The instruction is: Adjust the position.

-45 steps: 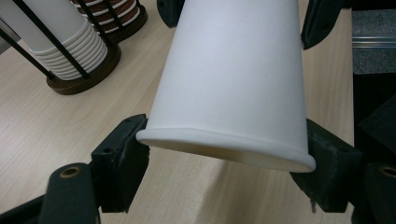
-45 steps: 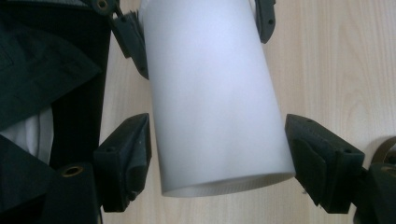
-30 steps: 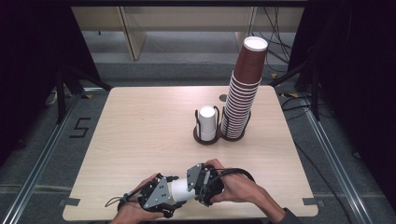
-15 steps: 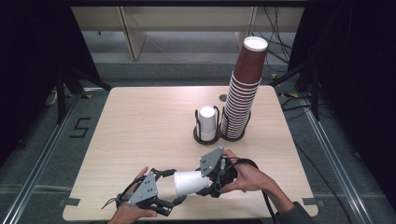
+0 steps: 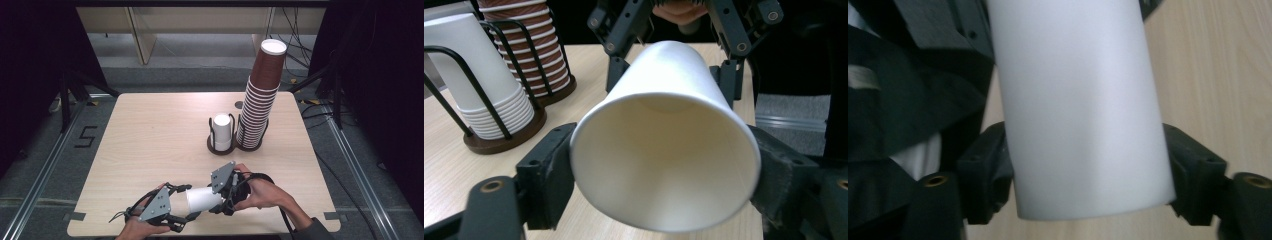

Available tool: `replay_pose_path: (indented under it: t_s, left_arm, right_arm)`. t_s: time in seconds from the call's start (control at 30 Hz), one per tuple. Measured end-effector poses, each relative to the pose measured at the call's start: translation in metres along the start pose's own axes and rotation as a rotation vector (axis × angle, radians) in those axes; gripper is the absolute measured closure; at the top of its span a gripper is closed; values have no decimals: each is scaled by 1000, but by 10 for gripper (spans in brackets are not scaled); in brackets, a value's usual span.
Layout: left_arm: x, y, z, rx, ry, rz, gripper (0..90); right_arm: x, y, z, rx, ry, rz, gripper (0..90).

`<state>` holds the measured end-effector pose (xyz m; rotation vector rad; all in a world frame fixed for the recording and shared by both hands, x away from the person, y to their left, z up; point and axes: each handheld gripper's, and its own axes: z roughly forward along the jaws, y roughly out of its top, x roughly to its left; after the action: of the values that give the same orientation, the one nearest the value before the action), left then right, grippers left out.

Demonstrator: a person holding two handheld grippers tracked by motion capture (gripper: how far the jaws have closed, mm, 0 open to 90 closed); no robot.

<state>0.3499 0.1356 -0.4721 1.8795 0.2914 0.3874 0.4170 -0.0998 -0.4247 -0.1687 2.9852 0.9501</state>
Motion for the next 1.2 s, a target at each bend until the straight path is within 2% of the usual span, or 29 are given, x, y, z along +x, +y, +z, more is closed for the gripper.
replay_pose_path:
  t_s: [0.03, 0.1, 0.13, 0.17, 0.2, 0.23, 0.27, 0.3, 0.33, 0.37, 0.4, 0.47, 0.5, 0.53, 0.57, 0.67, 0.7, 0.77, 0.83, 0.87, 0.9, 0.93, 1.0, 1.07, 1.1, 1.2]
  left_arm:
    - [0, 1, 0, 19, 2, 10, 228]
    - [0, 1, 1, 39, 11, 6, 231]
    - [0, 0, 1, 42, 9, 7, 233]
    - [0, 1, 1, 59, 10, 5, 233]
    - [0, 1, 1, 70, 12, 7, 233]
    - [0, 2, 2, 94, 19, 5, 232]
    - [0, 2, 2, 94, 19, 5, 232]
    - [-1, 2, 3, 104, 15, 4, 232]
    - [-1, 2, 3, 104, 15, 4, 232]
    - [-3, 2, 4, 118, 19, 3, 232]
    - [-3, 2, 4, 118, 19, 3, 232]
    - [-4, 3, 5, 129, 13, 0, 232]
    - [-5, 4, 5, 136, 10, 1, 232]
    - [-5, 4, 5, 142, 9, 1, 232]
    - [-5, 4, 5, 143, 6, -2, 232]
    - [-5, 4, 5, 132, 8, -4, 224]
    - [-4, 3, 5, 110, 6, -13, 224]
    - [-1, 3, 3, 46, 7, -80, 195]
    - [1, 2, 1, -21, 23, -137, 130]
    - [2, 2, -1, -33, 30, -157, 131]
    - [4, 1, -1, -59, 25, -172, 145]
    - [6, 1, -3, -63, 22, -199, 143]
    - [6, -1, -3, -86, 18, -235, 144]
    - [6, -1, -3, -89, 22, -238, 144]
    - [6, -1, 0, -114, 16, -249, 144]
    - [5, 0, 1, -124, 15, -253, 144]
  right_arm:
    - [3, 1, 0, 30, -23, 16, 235]
    - [6, 4, -1, 63, -68, -21, 231]
    - [9, 6, -1, 72, -75, -21, 221]
    - [14, 7, -2, 88, -91, 23, 212]
    - [11, 12, -2, 110, -128, -90, 214]
    - [13, 14, -1, 116, -133, -99, 223]
    - [16, 16, 0, 127, -150, -105, 219]
    - [21, 18, 1, 169, -173, -60, 216]
    - [21, 18, 1, 169, -173, -60, 216]
    - [24, 21, 5, 203, -195, -88, 221]
    - [24, 21, 5, 203, -195, -88, 221]
    - [25, 24, 11, 224, -196, -121, 244]
    - [27, 25, 12, 234, -193, -111, 253]
    - [25, 26, 14, 223, -191, -152, 279]
    - [26, 26, 16, 228, -189, -141, 311]
    - [26, 25, 17, 241, -185, -145, 325]
    - [26, 24, 17, 243, -175, -127, 327]
    - [22, 20, 15, 189, -154, -107, 328]
    - [12, 15, 12, 98, -107, -128, 329]
    - [11, 12, 9, 71, -100, -85, 329]
    - [10, 9, 7, 19, -67, -40, 329]
    - [5, 7, 6, -12, -57, -70, 329]
    - [0, 2, 2, -63, -50, -50, 329]
    - [-2, -1, 0, -83, -50, -47, 328]
    - [-1, -2, -2, -113, -41, -13, 327]
    - [-1, -3, -1, -127, -36, -5, 325]
